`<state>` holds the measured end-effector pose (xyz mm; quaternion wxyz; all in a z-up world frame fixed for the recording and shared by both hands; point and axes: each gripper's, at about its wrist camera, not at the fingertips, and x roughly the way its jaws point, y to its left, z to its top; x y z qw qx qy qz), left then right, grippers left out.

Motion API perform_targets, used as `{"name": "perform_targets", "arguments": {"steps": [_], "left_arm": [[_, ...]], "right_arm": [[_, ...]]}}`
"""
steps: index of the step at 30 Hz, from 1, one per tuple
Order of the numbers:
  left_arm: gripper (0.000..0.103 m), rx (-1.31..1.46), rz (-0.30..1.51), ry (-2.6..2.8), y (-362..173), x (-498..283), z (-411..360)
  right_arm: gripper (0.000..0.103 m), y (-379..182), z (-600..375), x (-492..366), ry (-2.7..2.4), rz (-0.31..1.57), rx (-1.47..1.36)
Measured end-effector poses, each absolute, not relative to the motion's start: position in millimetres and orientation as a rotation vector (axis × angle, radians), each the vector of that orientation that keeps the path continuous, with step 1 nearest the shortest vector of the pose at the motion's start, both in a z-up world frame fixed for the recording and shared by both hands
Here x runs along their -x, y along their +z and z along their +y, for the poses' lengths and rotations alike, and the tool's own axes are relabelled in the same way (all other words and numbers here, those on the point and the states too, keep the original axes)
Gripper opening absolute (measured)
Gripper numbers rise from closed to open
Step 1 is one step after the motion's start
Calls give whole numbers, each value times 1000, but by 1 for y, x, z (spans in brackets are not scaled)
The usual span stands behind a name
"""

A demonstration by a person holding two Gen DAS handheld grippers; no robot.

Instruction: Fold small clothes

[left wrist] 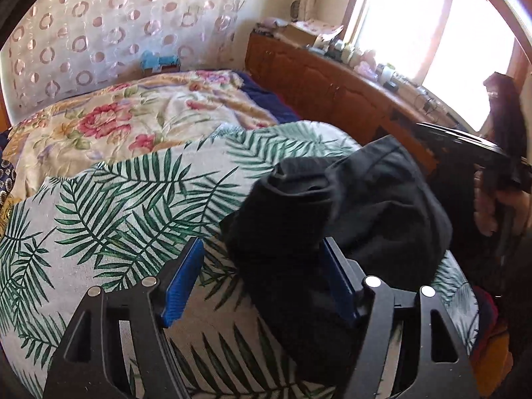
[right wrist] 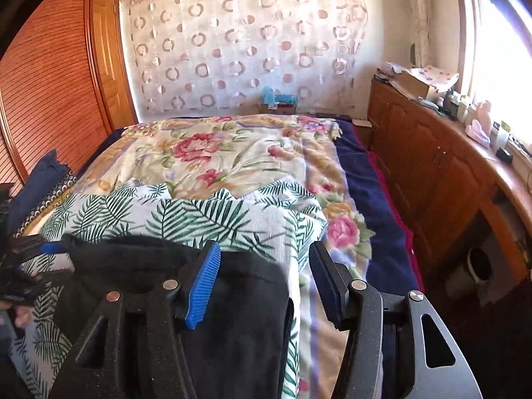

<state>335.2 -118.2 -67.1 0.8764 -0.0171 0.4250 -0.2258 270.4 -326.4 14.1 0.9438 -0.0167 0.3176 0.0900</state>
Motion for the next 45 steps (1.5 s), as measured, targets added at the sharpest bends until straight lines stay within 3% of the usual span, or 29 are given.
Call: {"name": "perform_targets", "arguments": {"steps": [5, 10, 14, 15, 16, 18, 27, 39, 40, 43, 45], "left_arm": [[72, 92, 941, -484, -80, -344, -116], [69, 137, 965, -511, -86, -344, -122], [47, 199, 986, -552, -86, -347, -123], [29, 211, 991, -574, -86, -347, -125], [19, 231, 996, -589, -86, -347, -124], [16, 225, 972, -595, -77, -342, -123], [15, 225, 841, -567, -25, -316, -85], [15, 213, 920, -520, -59, -325, -69], [15, 215, 925, -522, -62, -327, -69], [15, 214, 917, -536, -63, -325, -69], [15, 220, 898, -543, -59, -320, -68]], "right_arm": [[71, -3, -333, -262, 230, 728, 3], [72, -31, -336, -265, 236, 812, -15], [72, -35, -341, -272, 251, 823, -46], [72, -35, -343, -274, 257, 827, -54], [72, -35, -344, -275, 263, 826, -58], [72, -31, -346, -270, 269, 822, -65], [73, -37, -334, -272, 331, 808, -61], [73, -58, -324, -298, 370, 873, -79], [70, -57, -323, -296, 370, 870, -75], [39, -57, -317, -296, 425, 873, -90], [27, -57, -317, -296, 433, 872, -82]]}}
